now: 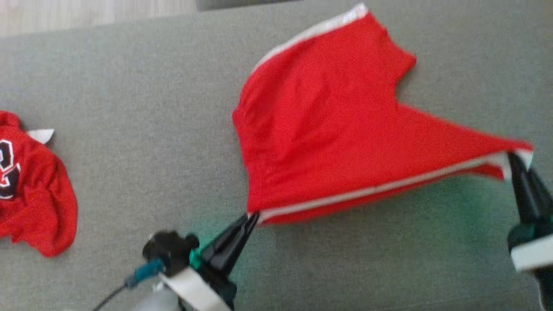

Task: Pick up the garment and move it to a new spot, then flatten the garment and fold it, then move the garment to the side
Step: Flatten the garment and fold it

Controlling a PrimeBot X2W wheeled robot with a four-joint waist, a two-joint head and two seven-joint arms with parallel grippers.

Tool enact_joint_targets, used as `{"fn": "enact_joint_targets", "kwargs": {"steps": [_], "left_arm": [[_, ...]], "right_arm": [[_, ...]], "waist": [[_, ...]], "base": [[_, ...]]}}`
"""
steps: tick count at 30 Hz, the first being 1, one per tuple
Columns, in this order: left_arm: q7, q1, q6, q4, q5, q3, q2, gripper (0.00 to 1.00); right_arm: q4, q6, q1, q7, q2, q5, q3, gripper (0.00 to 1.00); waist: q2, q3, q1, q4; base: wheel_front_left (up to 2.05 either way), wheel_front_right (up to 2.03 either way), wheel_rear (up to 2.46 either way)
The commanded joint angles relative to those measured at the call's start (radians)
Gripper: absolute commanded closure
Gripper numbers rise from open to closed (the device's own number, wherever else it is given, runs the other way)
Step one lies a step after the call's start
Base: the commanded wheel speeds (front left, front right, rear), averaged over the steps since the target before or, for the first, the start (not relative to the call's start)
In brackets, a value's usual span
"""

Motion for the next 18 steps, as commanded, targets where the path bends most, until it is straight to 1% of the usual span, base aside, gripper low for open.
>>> {"fn": "enact_joint_targets", "kwargs": {"steps": [1,7,10,13,15,18], "left_arm": [[-0.005,0.012,0.018,-0.024,-0.009,0.045,0.048,1.00],[0.005,0.142,0.072,-0.138,-0.041,0.053,0.109,1.00],[0.023,0.182,0.102,-0.212,-0.057,0.062,0.145,1.00],[0.046,0.210,0.123,-0.287,-0.077,0.071,0.175,1.00],[0.053,0.213,0.127,-0.326,-0.092,0.080,0.184,1.00],[0.059,0.195,0.131,-0.354,-0.116,0.096,0.170,1.00]], "right_arm": [[-0.049,0.006,0.022,-0.002,-0.025,-0.006,-0.035,1.00],[-0.212,0.006,0.204,0.046,0.031,-0.046,-0.129,1.00],[-0.283,0.006,0.263,0.077,0.053,-0.074,-0.172,1.00],[-0.343,0.006,0.307,0.112,0.075,-0.108,-0.211,1.00],[-0.369,0.006,0.319,0.134,0.093,-0.123,-0.229,1.00],[-0.381,0.006,0.307,0.162,0.111,-0.152,-0.238,1.00]], "waist": [[0.0000,-0.030,0.0003,-0.006],[0.0000,-0.069,0.0003,-0.024],[0.0000,-0.083,0.0003,-0.028],[0.0000,-0.094,0.0003,-0.028],[0.0000,-0.096,0.0003,-0.023],[0.0000,-0.091,0.0003,-0.013]], "base": [[0.00,0.00,0.00],[0.00,0.00,0.00],[0.00,0.00,0.00],[0.00,0.00,0.00],[0.00,0.00,0.00],[0.00,0.00,0.00]]}}
